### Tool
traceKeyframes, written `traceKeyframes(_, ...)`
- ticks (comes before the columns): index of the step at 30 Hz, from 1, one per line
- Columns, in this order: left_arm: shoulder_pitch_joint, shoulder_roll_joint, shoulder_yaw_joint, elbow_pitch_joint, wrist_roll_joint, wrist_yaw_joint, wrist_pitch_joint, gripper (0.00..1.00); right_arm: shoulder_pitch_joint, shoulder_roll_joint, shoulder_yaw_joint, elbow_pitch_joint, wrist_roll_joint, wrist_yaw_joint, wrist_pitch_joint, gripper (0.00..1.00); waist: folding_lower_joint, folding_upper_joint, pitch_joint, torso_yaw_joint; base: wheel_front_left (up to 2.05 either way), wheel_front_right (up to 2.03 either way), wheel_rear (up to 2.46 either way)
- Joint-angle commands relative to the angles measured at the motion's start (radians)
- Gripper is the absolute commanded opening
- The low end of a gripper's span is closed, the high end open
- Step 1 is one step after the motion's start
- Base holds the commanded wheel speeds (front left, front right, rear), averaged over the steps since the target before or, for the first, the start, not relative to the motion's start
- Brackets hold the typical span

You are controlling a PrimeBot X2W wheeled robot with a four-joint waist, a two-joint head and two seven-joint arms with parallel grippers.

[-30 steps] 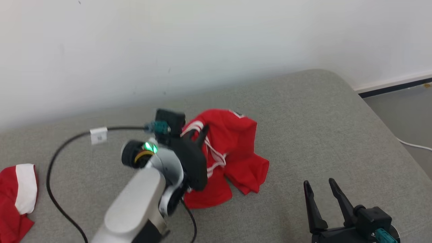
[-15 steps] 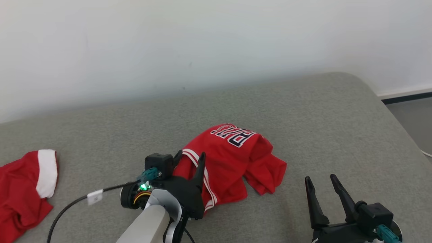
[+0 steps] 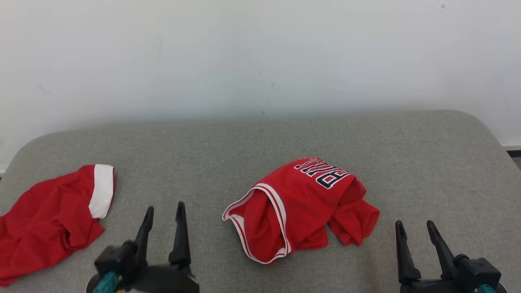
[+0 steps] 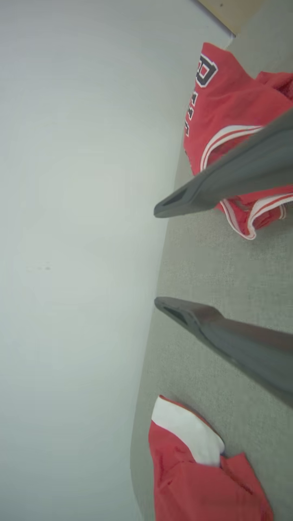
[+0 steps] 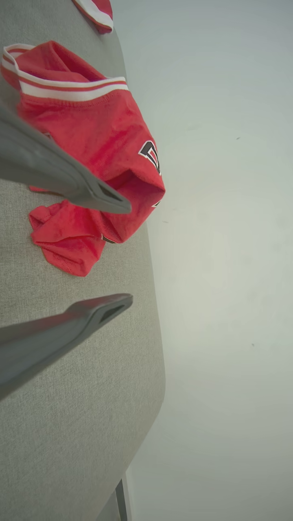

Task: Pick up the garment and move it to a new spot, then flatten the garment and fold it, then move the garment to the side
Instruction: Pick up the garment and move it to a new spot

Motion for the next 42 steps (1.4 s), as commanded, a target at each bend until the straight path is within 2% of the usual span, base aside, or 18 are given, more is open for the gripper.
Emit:
traceKeyframes(1,0.059,-0.003,0.028,-0.035,0.026,-0.005,-0.003,1.0,0.011,0.001,-0.006,0.004,-0.002,-0.002,-0.015,1.0,0.0,0.0,-0.01,0.015,0.0,0.0,0.0)
traceKeyframes(9,0.272,-0.021,0.18,-0.168,0.204,-0.079,-0.003,1.0,0.034,0.001,-0.009,0.049,-0.045,-0.002,-0.072,1.0,0.0,0.0,-0.021,0.02,0.0,0.0,0.0)
traceKeyframes(15,0.343,-0.026,0.244,-0.147,0.286,-0.116,-0.003,1.0,0.047,0.001,0.008,0.086,-0.09,-0.002,-0.088,1.0,0.0,0.0,-0.031,0.02,0.0,0.0,0.0)
traceKeyframes(22,0.373,-0.022,0.282,-0.088,0.314,-0.157,-0.003,1.0,0.059,0.001,0.022,0.115,-0.108,-0.002,-0.098,1.0,0.0,0.0,-0.042,0.015,0.0,0.0,0.0)
traceKeyframes(42,0.355,-0.05,0.324,-0.073,0.361,-0.185,-0.003,1.0,0.047,0.001,-0.007,0.105,-0.092,-0.002,-0.088,1.0,0.0,0.0,-0.034,-0.002,0.0,0.0,0.0)
